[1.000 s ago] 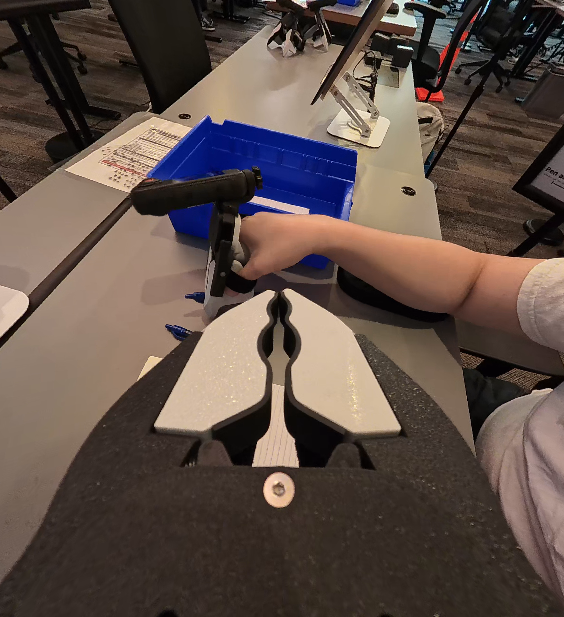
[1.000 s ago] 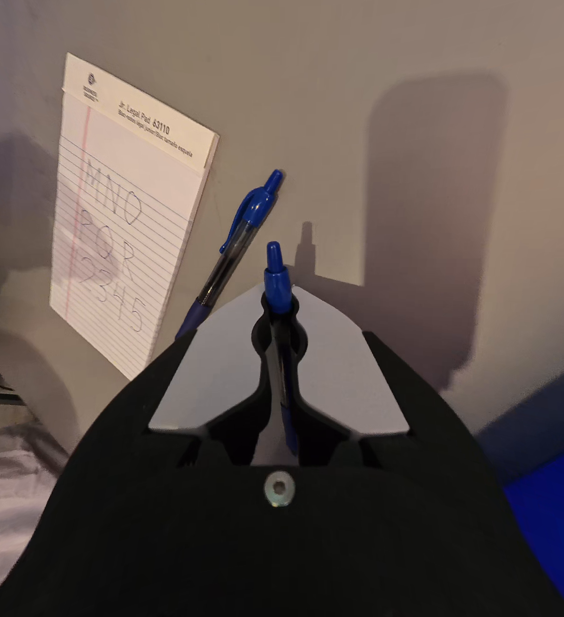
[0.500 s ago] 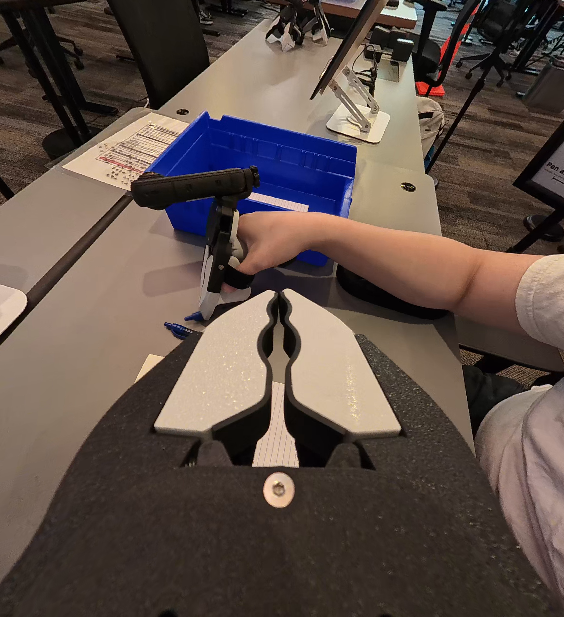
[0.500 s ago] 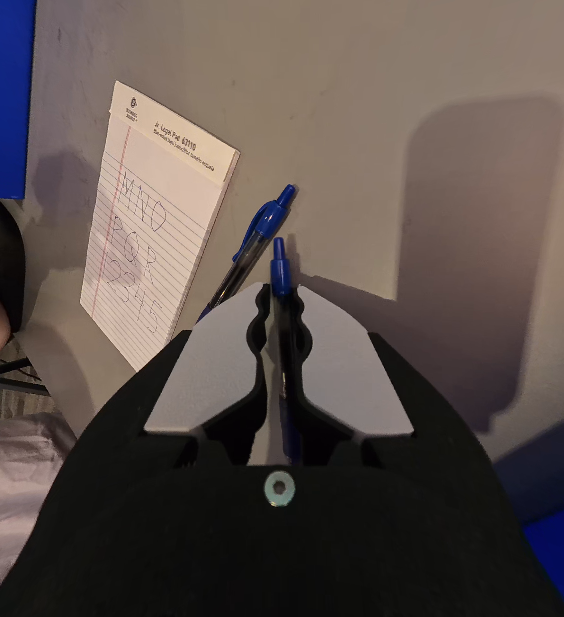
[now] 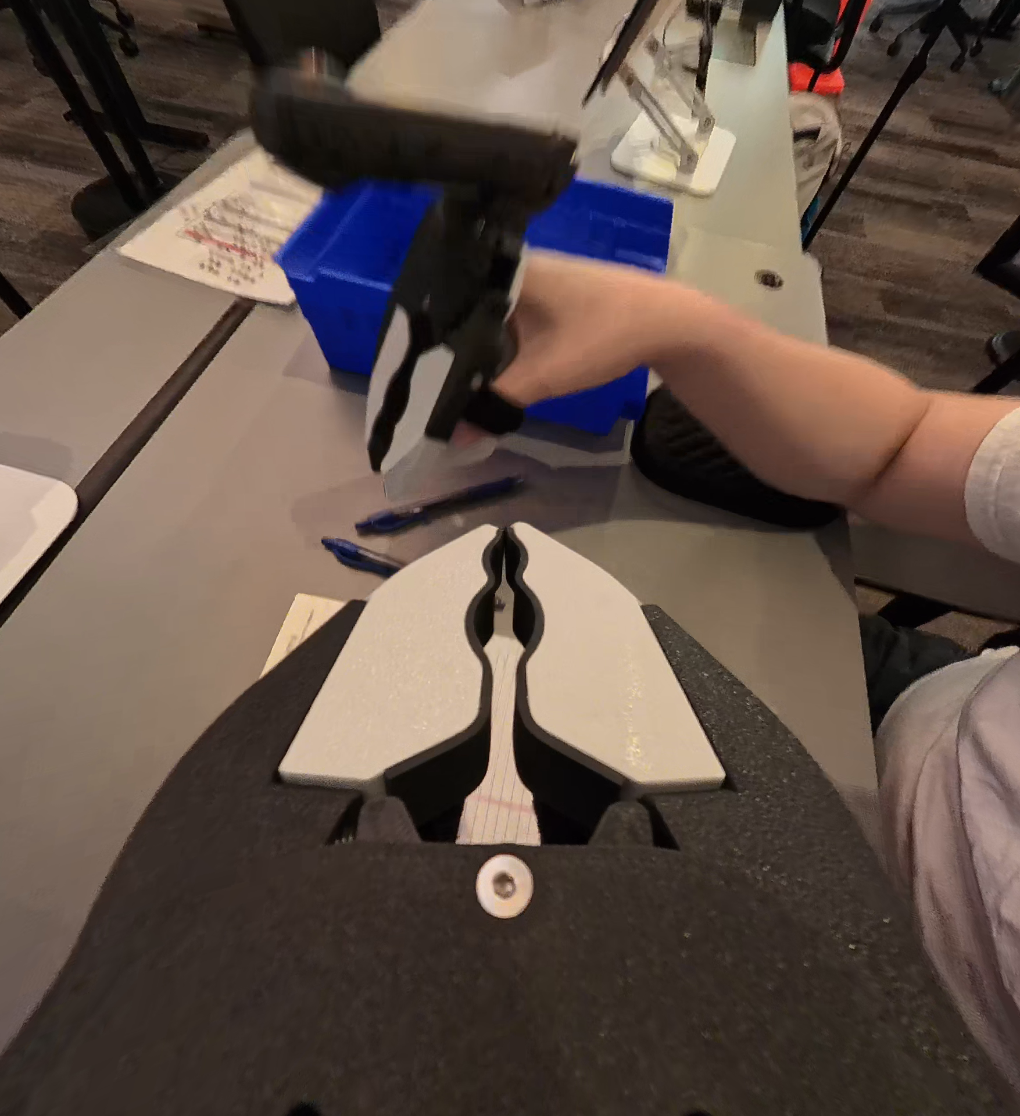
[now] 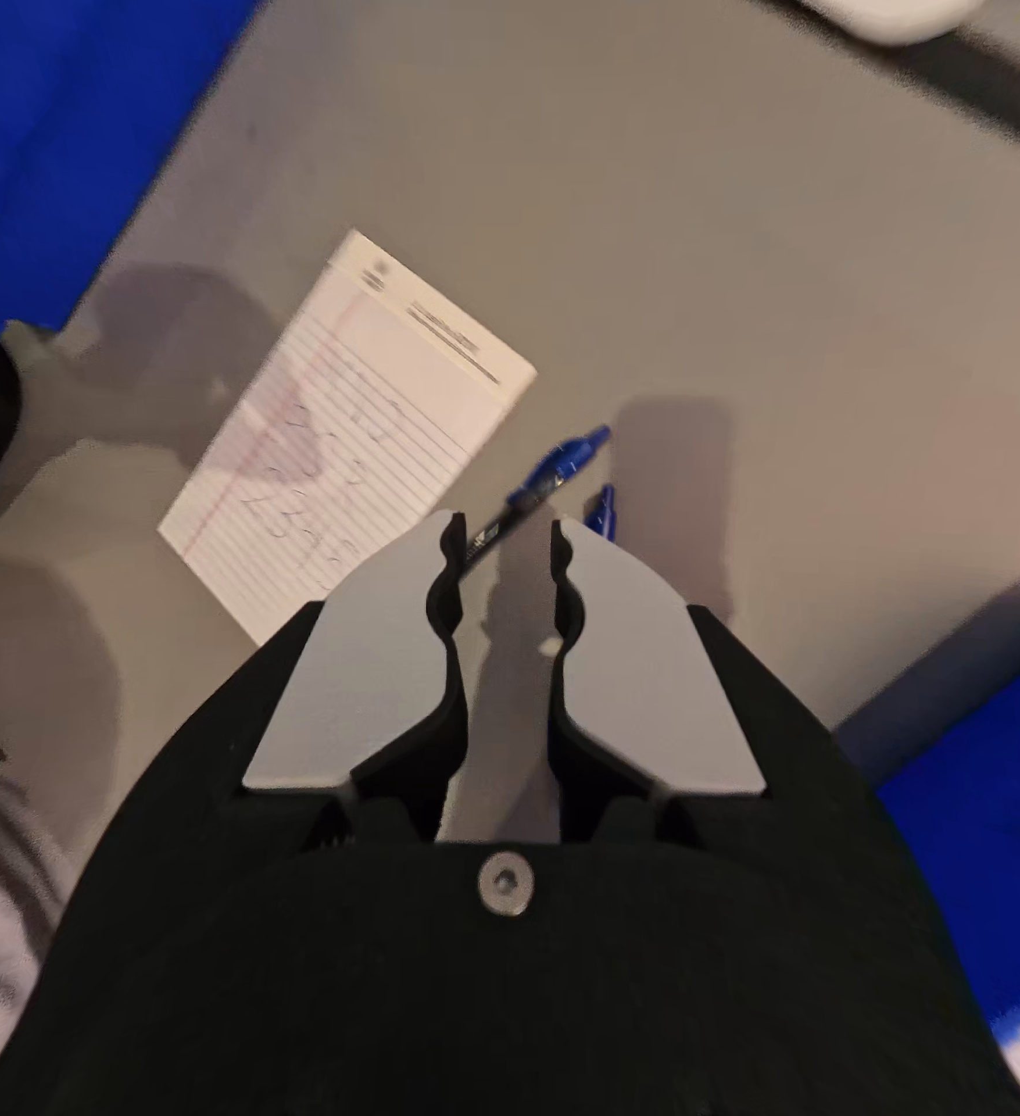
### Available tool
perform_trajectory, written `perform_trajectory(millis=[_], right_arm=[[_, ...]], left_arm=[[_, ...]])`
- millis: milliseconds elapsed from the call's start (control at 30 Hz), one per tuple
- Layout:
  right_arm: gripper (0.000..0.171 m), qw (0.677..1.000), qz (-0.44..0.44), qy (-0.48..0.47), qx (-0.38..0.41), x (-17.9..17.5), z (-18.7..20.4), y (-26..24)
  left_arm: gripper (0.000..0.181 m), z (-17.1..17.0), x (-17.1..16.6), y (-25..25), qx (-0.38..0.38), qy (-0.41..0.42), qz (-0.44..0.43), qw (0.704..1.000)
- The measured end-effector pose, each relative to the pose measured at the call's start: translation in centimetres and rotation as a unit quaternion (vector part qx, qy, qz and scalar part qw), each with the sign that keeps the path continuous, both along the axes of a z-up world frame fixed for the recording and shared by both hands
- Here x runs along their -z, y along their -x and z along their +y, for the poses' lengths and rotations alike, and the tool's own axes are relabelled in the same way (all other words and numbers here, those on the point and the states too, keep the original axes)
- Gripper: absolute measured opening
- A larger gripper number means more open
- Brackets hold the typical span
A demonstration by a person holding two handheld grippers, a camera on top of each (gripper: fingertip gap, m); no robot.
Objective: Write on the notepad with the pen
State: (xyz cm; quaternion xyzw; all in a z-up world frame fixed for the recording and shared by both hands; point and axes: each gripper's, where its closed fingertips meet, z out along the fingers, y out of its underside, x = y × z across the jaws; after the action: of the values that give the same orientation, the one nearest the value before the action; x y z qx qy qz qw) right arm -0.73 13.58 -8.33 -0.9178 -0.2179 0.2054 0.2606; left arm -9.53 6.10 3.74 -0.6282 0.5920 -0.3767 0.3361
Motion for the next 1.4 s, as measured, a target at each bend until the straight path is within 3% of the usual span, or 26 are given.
perform_trajectory(millis=[100, 200, 533, 700, 867, 933, 1067, 1167, 1267, 1400], right_arm=[[0.026, 0.994, -0.010, -0.094, -0.049, -4.0, -0.8, 2.1], [0.027, 0.990, 0.008, -0.113, -0.085, -5.3, -1.9, 3.3], [0.027, 0.993, 0.002, -0.078, -0.089, -2.7, -1.5, 0.3], [0.027, 0.994, 0.013, -0.079, -0.073, -2.7, -1.0, -1.1], [0.027, 0.993, 0.027, -0.095, -0.064, -3.8, -1.0, -2.5], [0.027, 0.991, 0.049, -0.101, -0.069, -4.4, -1.0, -2.4], [0.027, 0.990, 0.064, -0.098, -0.082, -4.5, -1.1, -1.9], [0.027, 0.987, 0.077, -0.096, -0.100, -4.8, -1.5, -1.0], [0.027, 0.985, 0.080, -0.102, -0.113, -5.2, -1.8, -0.4], [0.027, 0.982, 0.097, -0.106, -0.122, -5.8, -2.2, 0.0]], left_arm=[[0.000, -0.6, 3.1, 1.2, 0.044, 0.001, 0.093, 0.995], [0.000, -2.3, 6.1, 1.4, 0.103, 0.014, 0.159, 0.982], [0.000, -4.3, 16.2, 0.0, 0.153, -0.020, 0.344, 0.926], [0.000, -3.6, 14.7, -1.8, 0.131, -0.051, 0.288, 0.947], [0.009, -2.4, 5.5, -2.4, 0.050, -0.137, 0.103, 0.984], [0.020, -2.5, 4.0, -1.4, 0.025, -0.157, 0.069, 0.985], [0.029, -3.3, 9.6, 1.0, -0.010, -0.153, 0.146, 0.977], [0.030, -4.0, 13.7, 1.4, -0.017, -0.202, 0.172, 0.964], [0.035, -4.2, 16.4, 1.2, -0.006, -0.257, 0.199, 0.946], [0.030, -4.5, 18.5, 0.8, -0.005, -0.258, 0.220, 0.941]])
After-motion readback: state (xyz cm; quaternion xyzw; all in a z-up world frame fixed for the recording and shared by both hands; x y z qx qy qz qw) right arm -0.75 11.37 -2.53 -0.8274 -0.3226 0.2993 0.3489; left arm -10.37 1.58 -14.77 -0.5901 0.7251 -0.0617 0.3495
